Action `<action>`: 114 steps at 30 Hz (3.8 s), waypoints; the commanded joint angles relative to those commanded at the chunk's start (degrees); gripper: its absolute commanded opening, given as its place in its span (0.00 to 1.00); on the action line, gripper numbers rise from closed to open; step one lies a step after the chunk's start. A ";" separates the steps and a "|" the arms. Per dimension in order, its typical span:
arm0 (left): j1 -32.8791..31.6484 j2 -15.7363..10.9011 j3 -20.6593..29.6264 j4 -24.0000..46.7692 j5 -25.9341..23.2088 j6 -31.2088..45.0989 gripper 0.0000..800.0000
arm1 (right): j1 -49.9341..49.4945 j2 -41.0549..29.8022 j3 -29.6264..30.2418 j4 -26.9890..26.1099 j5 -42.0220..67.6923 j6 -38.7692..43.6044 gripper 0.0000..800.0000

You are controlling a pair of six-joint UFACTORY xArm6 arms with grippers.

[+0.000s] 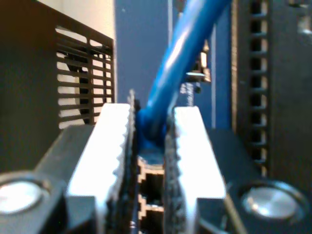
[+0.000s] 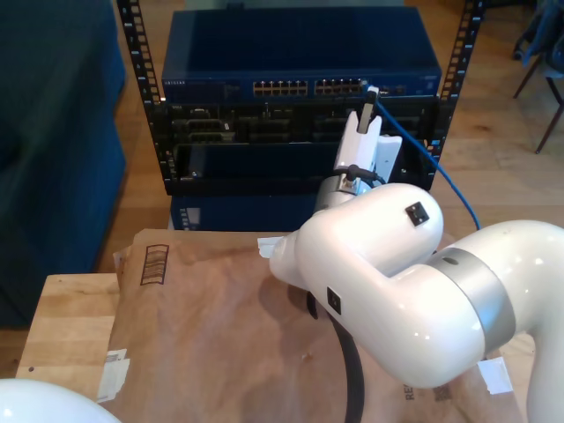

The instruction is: Grab the cable and plug it in

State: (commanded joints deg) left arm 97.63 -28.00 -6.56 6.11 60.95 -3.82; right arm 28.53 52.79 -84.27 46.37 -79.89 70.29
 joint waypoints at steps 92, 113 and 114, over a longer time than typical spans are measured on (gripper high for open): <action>0.00 0.00 0.09 0.00 0.00 0.00 1.00 | -98.46 -87.82 51.16 -35.16 156.31 -60.84 0.99; 0.00 0.00 0.09 0.00 0.00 0.00 1.00 | -114.73 -97.32 82.81 -40.00 133.45 -73.05 0.99; 0.00 0.00 0.00 0.00 0.00 0.00 1.00 | -114.81 -97.14 84.13 -39.91 131.78 -73.05 0.99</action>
State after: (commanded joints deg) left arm 97.63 -28.00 -6.56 6.11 60.95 -3.82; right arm -86.29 -44.35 -0.14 6.46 51.89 -2.77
